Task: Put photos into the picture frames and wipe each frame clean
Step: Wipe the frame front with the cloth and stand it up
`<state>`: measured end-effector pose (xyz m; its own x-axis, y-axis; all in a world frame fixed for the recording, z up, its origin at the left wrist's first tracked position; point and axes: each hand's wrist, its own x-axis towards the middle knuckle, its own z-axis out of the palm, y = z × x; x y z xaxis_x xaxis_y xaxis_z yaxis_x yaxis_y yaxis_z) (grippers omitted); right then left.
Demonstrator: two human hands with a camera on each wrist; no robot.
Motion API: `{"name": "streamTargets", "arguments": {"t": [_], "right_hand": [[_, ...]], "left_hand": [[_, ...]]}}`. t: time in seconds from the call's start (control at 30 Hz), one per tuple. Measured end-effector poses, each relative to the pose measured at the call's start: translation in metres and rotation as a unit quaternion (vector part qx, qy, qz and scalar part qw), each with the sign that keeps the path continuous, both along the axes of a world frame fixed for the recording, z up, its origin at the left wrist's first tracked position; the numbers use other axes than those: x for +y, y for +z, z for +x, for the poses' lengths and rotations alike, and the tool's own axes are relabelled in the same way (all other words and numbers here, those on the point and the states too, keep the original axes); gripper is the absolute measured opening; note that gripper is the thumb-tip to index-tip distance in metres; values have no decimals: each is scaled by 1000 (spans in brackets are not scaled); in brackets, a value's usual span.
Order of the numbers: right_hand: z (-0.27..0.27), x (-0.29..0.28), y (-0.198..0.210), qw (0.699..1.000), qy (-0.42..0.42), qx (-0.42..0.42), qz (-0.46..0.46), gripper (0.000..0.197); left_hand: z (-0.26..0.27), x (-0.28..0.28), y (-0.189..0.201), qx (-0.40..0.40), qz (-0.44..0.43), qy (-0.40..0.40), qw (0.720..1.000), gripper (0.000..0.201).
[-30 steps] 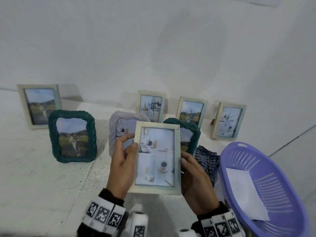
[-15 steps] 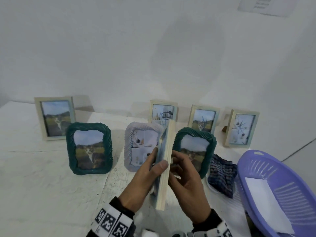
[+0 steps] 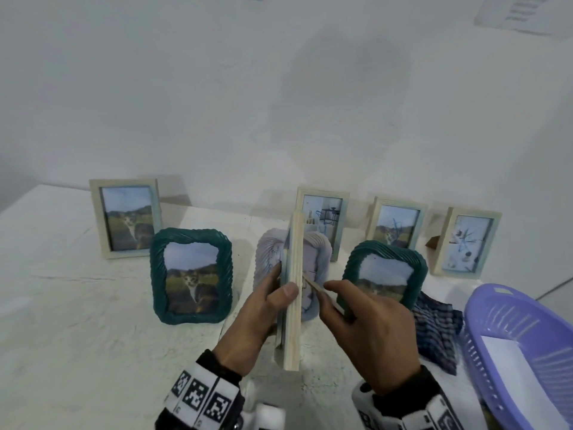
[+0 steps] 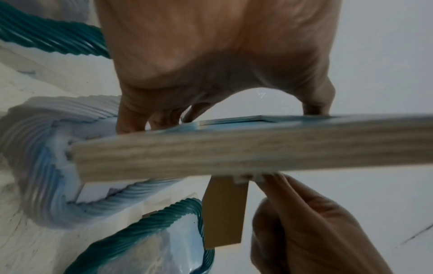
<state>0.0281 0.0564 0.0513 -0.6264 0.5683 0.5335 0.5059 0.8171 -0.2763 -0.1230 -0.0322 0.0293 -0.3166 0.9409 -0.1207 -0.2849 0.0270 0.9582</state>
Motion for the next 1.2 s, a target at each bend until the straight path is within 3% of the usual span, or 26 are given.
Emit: {"name": "streamTargets", "arguments": {"t": [0.07,0.1,0.13,0.2,0.23,0.3,0.4,0.53,0.7,0.87,0.93,1.03,1.2], "right_hand": [[-4,-3,1,993,18,52,-104,14],[-6,-3,4,967,35,103,-229,17],[-8,-2,9,910,52,154,-380,25],[-8,3,19,763,64,228,-601,42],[-7,6,22,708,64,242,-660,50],[-4,11,25,645,76,255,-717,60],[-3,15,26,609,93,261,-743,61],[-7,21,27,622,100,242,-738,60],[-25,32,53,687,141,214,-681,51],[-69,63,113,813,187,199,-514,36],[-93,78,134,852,189,198,-447,25],[-128,97,151,870,177,181,-424,20],[-178,122,144,892,147,112,-413,21]], "left_hand": [[-1,2,2,44,-3,13,999,120],[-1,3,3,65,-2,17,998,119],[-2,2,3,77,12,26,997,114],[-5,0,7,83,38,55,994,95],[-6,0,10,73,41,76,994,78],[-11,-1,20,30,28,108,993,50],[-23,0,29,-41,-34,63,997,70],[-38,3,42,-63,-86,-24,994,95],[-68,15,82,-8,-88,-47,995,84],[-120,35,148,104,-37,-4,994,74],[-142,44,167,147,-34,14,988,73],[-170,60,181,168,-41,32,984,70],[-219,83,167,171,-81,59,980,67]]}}
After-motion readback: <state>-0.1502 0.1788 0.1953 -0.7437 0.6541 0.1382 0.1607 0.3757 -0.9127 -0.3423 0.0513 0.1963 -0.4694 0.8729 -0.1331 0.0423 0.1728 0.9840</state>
